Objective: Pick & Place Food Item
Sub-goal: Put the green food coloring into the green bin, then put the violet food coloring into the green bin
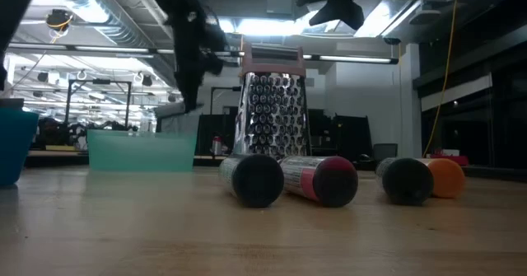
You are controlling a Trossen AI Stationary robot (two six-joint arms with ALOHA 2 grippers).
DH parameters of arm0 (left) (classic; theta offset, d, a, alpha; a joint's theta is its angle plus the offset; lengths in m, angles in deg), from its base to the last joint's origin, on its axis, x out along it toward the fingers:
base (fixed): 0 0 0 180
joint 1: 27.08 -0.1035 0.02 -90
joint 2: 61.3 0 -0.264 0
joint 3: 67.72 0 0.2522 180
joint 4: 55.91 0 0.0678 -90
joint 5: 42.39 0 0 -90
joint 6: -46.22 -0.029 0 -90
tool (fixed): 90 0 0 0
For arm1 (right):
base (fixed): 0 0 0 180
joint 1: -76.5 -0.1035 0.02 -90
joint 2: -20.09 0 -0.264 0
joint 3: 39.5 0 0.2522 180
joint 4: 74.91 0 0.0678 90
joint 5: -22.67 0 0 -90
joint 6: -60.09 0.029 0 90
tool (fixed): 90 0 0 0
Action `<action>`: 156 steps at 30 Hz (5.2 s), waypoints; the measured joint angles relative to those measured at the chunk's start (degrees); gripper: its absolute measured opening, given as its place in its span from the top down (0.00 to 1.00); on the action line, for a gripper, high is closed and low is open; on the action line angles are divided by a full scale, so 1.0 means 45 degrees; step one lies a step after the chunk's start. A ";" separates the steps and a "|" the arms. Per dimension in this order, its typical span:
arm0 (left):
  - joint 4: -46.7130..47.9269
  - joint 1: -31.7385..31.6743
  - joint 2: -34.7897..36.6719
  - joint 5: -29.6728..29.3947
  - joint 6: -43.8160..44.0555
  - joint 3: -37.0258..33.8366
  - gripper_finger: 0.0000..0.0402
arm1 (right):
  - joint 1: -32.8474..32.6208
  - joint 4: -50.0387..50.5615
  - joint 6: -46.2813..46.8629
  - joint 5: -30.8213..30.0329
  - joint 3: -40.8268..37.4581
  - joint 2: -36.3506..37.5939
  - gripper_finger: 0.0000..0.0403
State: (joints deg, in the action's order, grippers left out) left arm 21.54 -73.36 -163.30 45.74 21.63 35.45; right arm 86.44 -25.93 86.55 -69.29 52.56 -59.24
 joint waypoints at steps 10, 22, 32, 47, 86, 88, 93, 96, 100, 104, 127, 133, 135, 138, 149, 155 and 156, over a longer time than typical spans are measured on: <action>-0.1001 0.0112 0.2021 -0.0058 0.0639 -0.0676 0.72 | 0.0083 -0.0008 -0.0356 -0.0118 0.0001 -0.0004 0.43; -0.3587 0.0559 0.4960 -0.0112 0.0963 -0.6725 0.72 | 0.0304 -0.0010 -0.0196 -0.0039 0.0000 -0.0004 0.43; -0.5048 0.0184 0.2613 -0.0241 -0.0297 -0.6722 0.72 | 0.0529 -0.0014 0.0166 0.0000 0.0002 -0.0004 0.43; -0.5933 -0.0475 0.1260 -0.0245 -0.2079 -0.6722 0.72 | 0.0534 -0.0010 0.0407 0.0005 0.0000 -0.0004 0.42; -0.4934 0.0706 0.1132 0.0762 0.1847 -0.2725 0.41 | 0.0534 -0.0019 0.0456 0.0131 0.0004 -0.0004 0.42; -0.4374 0.1085 0.1382 0.1919 0.3605 -0.2304 0.43 | 0.0534 -0.0015 0.0218 0.0236 0.0004 -0.0004 0.42; -0.3014 0.2852 0.1985 0.2603 0.8251 -0.2108 0.47 | 0.0534 -0.0016 -0.0438 0.0295 0.0003 -0.0004 0.42; -0.2750 0.4394 0.2116 0.1418 1.0231 -0.2108 0.48 | 0.0534 -0.0015 -0.1044 0.0296 0.0000 -0.0004 0.43; -0.2732 0.6244 0.2116 -0.0020 1.3506 -0.2118 0.46 | 0.0534 -0.0010 -0.1772 0.0310 0.0002 -0.0004 0.43; -0.2622 0.7507 0.2116 -0.1220 1.6665 -0.2118 0.44 | 0.0534 -0.0010 -0.2343 0.0888 0.0000 -0.0004 0.43; -0.5562 1.2882 -0.1832 -0.1998 2.9521 -0.2123 0.44 | 0.0520 0.0492 -0.4474 0.3483 0.0000 -0.0004 0.43; -0.6806 1.3063 -0.2942 -0.1012 3.0163 -0.2132 0.46 | 0.0495 0.0754 -0.4704 0.3957 0.0002 -0.0004 0.43; -0.6971 1.3050 -0.2963 -0.1014 3.0299 -0.2131 0.46 | 0.0496 0.0814 -0.4719 0.4017 0.0005 -0.0004 0.43; -0.6919 1.3051 -0.2960 -0.1147 3.0345 -0.2127 0.47 | 0.0500 0.0933 -0.4816 0.4017 0.0000 -0.0004 0.43; -0.7144 1.3452 -0.2960 0.0163 3.0204 -0.2127 0.47 | 0.0500 0.1088 -0.4994 0.4012 0.0000 -0.0004 0.43; -0.7001 1.3921 -0.2960 0.0640 3.0520 -0.2127 0.47 | 0.0500 0.1088 -0.4994 0.4008 0.0000 -0.0004 0.43; -0.6879 1.3977 -0.2960 0.0561 3.0619 -0.2127 0.47 | 0.0500 0.1088 -0.4998 0.4007 0.0001 -0.0004 0.43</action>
State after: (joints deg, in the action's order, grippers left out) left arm -9.42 -10.46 -176.62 48.27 159.42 25.87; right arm 88.69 -21.03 64.06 -51.25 52.57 -59.26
